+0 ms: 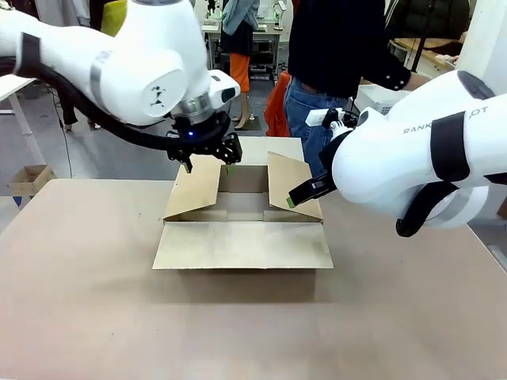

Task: Pack the gift set into the box.
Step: Place both hands on the side flaps of the Package Box and spread them outward.

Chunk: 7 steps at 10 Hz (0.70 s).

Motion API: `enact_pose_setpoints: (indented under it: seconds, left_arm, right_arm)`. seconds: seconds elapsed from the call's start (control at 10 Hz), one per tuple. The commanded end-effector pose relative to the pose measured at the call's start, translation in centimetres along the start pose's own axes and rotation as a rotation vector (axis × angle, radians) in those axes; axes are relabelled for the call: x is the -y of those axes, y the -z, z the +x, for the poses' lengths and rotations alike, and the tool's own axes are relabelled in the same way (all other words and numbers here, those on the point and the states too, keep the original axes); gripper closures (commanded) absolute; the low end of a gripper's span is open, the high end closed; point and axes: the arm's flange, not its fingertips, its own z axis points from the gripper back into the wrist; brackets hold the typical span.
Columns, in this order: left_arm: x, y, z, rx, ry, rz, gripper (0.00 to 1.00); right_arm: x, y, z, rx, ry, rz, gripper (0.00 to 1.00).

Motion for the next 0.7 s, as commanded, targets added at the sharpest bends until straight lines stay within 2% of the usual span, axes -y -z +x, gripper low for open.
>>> enact_pose_setpoints:
  seconds: [0.0, 0.3, 0.6]
  left_arm:
    - [1.9, 1.9, 2.7, -0.028, -0.058, 0.028, 0.0]
    - [1.6, 5.2, 3.3, -0.08, -0.07, 0.083, 0.0]
    - [1.2, 6.6, 2.9, -0.044, -0.101, 0.21, 0.0]
  right_arm:
    - [-0.1, -0.1, 0.4, 0.01, -0.003, -0.026, 0.0]
    - [-0.1, -0.1, 0.4, 0.01, -0.003, -0.026, 0.0]
    - [-0.1, -0.1, 0.4, 0.01, -0.003, -0.026, 0.0]
